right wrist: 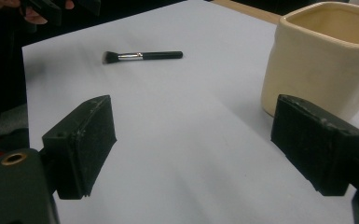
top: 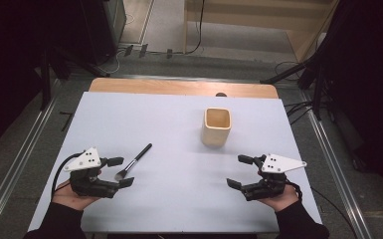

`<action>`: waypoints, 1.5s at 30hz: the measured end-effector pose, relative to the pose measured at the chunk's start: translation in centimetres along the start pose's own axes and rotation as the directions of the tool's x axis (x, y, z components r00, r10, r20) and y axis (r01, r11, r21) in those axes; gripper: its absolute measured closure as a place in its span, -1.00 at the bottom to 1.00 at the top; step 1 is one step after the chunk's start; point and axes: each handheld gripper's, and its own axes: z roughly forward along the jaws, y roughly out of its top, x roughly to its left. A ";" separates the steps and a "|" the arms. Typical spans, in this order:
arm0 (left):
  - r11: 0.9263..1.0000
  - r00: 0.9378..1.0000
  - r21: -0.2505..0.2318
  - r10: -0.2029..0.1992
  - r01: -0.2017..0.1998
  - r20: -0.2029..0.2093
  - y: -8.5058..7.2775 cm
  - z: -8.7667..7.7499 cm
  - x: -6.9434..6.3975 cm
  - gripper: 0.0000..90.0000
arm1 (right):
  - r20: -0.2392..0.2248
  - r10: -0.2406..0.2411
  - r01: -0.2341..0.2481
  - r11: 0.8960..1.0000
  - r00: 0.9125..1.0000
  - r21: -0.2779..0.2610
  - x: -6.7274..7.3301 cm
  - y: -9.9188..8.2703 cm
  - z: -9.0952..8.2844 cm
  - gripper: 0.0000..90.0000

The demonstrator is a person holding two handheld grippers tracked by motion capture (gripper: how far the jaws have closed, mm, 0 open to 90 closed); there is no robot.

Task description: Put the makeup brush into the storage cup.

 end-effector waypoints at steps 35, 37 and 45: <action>0.996 0.998 0.064 -0.064 0.064 0.005 0.4 0.7 0.6 -0.44 | 0.000 0.058 -0.058 0.998 0.998 -0.021 -1.0 -0.5 -0.1 -0.67; 0.995 0.997 0.070 -0.072 0.072 0.002 0.5 0.7 0.7 -0.47 | -0.001 0.045 -0.045 0.999 0.999 -0.021 -1.1 -0.6 -0.2 -0.67; 0.995 0.998 0.069 -0.065 0.065 -0.007 0.4 0.8 0.4 -0.54 | -0.009 0.059 -0.059 0.998 0.998 -0.021 -1.5 -0.4 0.1 -0.67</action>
